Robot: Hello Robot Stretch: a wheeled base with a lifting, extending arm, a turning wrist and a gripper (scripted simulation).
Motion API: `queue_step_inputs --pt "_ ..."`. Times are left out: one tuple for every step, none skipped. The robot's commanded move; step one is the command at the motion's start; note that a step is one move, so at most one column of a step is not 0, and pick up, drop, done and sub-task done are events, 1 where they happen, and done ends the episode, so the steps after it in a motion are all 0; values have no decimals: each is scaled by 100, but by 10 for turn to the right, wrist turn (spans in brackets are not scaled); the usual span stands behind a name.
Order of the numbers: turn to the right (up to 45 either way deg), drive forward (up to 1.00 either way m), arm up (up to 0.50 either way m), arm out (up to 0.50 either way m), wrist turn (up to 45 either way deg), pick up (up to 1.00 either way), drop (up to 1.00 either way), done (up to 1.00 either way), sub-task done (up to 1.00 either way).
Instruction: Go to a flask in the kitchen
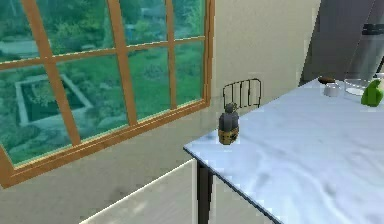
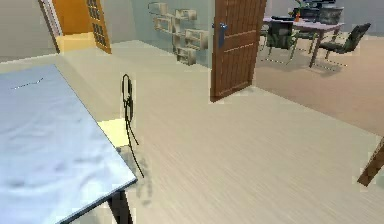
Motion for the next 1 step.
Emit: queue_step_inputs --pt "90 0 0 0 0 0 0 0 0"
